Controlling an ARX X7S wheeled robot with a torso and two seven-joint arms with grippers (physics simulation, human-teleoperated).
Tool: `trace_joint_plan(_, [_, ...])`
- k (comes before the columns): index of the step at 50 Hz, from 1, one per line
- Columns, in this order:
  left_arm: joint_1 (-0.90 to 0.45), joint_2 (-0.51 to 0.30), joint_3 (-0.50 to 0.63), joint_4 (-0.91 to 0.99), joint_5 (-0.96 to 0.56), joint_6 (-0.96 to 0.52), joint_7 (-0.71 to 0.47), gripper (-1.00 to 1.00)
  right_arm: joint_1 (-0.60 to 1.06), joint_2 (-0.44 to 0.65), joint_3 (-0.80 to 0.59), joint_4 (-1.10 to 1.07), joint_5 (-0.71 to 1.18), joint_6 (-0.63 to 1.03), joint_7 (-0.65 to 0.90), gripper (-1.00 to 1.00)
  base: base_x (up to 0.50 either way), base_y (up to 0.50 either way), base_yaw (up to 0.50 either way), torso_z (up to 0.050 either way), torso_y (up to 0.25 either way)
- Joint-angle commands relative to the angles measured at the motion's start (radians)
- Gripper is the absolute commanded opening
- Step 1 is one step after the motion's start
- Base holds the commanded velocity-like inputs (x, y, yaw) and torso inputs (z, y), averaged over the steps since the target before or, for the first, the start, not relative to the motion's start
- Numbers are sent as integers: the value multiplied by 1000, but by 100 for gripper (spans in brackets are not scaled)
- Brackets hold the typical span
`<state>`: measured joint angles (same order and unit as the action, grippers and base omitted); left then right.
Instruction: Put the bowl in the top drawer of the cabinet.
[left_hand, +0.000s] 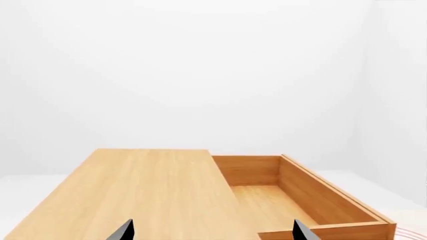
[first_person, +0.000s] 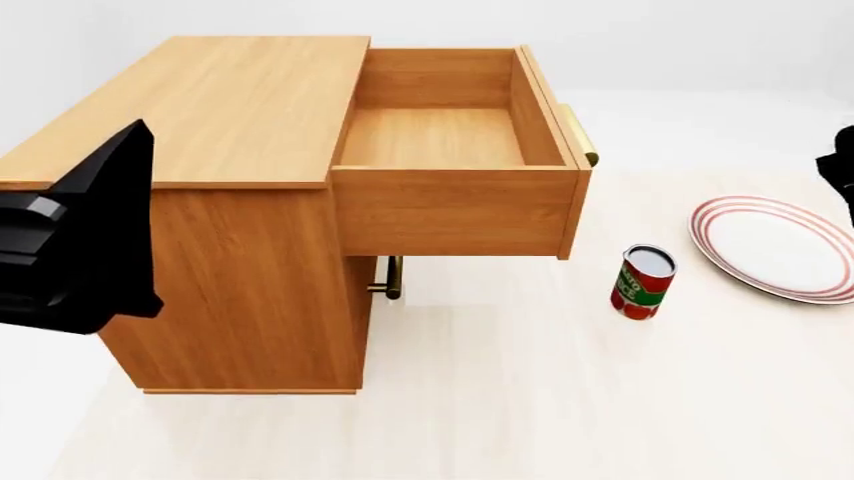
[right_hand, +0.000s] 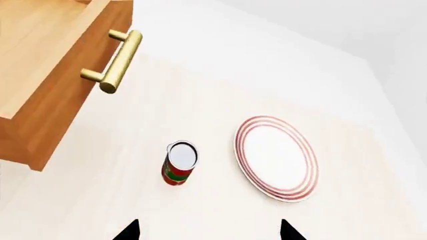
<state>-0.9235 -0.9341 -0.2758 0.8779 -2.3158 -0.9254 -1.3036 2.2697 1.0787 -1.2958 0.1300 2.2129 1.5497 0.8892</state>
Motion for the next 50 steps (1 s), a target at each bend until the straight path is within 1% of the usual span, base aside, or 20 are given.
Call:
trace_joint_plan(1, [5, -1, -1, 11, -3, 12, 0, 100, 86, 190, -253, -105, 300, 21, 212, 100, 0, 0, 0, 0, 0])
trace_joint_plan(9, [14, 1, -1, 15, -2, 15, 3, 100, 86, 285, -359, -182, 234, 21, 168, 100, 0, 0, 0, 0, 0])
trace_joint_plan(13, [17, 0, -3, 18, -4, 18, 3, 100, 86, 322, -403, -220, 167, 21, 123, 100, 0, 0, 0, 0, 0])
trace_joint_plan(21, [12, -4, 1, 21, -7, 26, 3, 100, 85, 407, -479, -296, -78, 21, -83, 100, 0, 0, 0, 0, 0])
trace_joint_plan(29, [11, 4, 11, 17, 7, 24, 11, 100, 63, 448, -519, -351, -294, 19, -253, 100, 0, 0, 0, 0, 0])
trace_joint_plan(34, [10, 8, 18, 17, 13, 24, 14, 100, 6, 438, -532, -369, -406, -15, -308, 100, 0, 0, 0, 0, 0])
trace_joint_plan(45, [24, 9, 15, 25, 11, 30, 15, 100, -145, 350, -620, -355, -609, -172, -346, 100, 0, 0, 0, 0, 0])
trace_joint_plan(50, [33, 15, 14, 28, 16, 29, 17, 100, -218, 292, -651, -317, -638, -258, -331, 100, 0, 0, 0, 0, 0])
